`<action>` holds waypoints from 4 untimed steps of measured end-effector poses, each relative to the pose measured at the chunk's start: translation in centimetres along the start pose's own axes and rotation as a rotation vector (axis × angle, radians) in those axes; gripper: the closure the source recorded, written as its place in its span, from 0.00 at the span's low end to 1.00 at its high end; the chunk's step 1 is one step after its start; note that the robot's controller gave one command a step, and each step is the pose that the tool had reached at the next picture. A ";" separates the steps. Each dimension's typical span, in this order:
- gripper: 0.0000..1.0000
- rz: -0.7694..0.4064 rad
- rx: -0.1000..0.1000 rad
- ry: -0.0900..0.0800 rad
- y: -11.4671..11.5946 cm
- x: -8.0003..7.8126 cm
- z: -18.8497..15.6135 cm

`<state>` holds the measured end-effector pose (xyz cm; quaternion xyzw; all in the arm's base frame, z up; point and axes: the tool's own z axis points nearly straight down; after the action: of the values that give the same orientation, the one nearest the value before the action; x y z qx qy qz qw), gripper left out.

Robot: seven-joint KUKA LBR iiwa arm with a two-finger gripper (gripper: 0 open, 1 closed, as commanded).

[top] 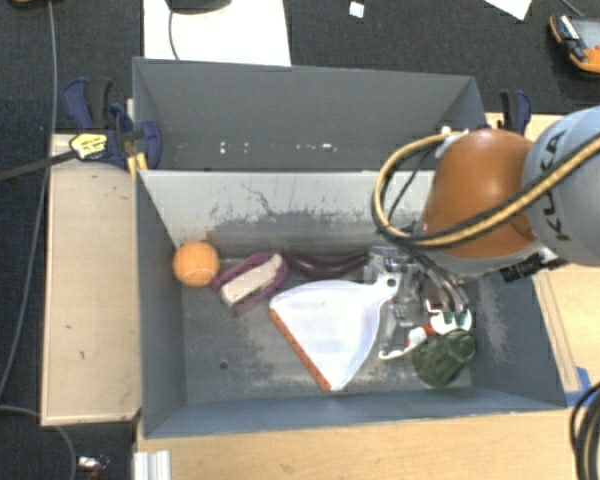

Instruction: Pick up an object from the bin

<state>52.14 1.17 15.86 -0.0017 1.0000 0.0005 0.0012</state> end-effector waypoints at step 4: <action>1.00 -0.216 -0.001 -0.001 -1.8 2.3 7.7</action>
Offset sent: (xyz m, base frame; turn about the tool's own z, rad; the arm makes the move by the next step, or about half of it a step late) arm 0.0090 -0.0406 -0.0563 -0.4158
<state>49.88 -0.64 8.17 -0.1096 0.9940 0.0008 0.0017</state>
